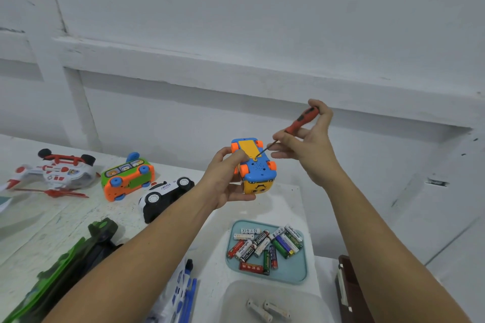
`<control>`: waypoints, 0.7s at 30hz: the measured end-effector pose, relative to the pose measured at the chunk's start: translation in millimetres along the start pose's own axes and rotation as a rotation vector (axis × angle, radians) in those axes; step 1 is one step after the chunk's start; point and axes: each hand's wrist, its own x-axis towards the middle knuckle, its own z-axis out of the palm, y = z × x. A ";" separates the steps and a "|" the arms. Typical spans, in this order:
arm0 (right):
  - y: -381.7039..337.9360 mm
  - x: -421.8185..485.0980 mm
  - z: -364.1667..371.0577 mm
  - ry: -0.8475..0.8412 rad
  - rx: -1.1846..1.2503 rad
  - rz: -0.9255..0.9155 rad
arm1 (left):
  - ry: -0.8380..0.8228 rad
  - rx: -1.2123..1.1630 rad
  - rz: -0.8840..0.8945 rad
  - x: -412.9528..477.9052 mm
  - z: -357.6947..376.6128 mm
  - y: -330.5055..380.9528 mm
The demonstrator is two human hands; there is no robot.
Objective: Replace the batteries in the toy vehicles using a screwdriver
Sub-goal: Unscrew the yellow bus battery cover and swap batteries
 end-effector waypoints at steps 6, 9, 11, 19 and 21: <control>18.8 -8.5 2.4 0.110 0.219 0.077 | 0.014 -0.016 -0.003 -0.8 0.7 3.9; 22.5 -13.1 4.8 0.119 0.233 0.060 | 0.016 -0.020 -0.005 -1.8 1.1 4.6; 21.7 -15.2 5.0 0.117 0.231 0.018 | 0.011 -0.024 -0.019 -3.4 1.7 5.1; 19.7 -22.4 11.4 0.081 0.013 -0.262 | -0.007 -0.056 -0.085 -10.7 6.9 7.8; 22.8 -25.0 14.9 0.103 -0.031 -0.329 | -0.006 -0.062 -0.085 -11.4 7.8 7.8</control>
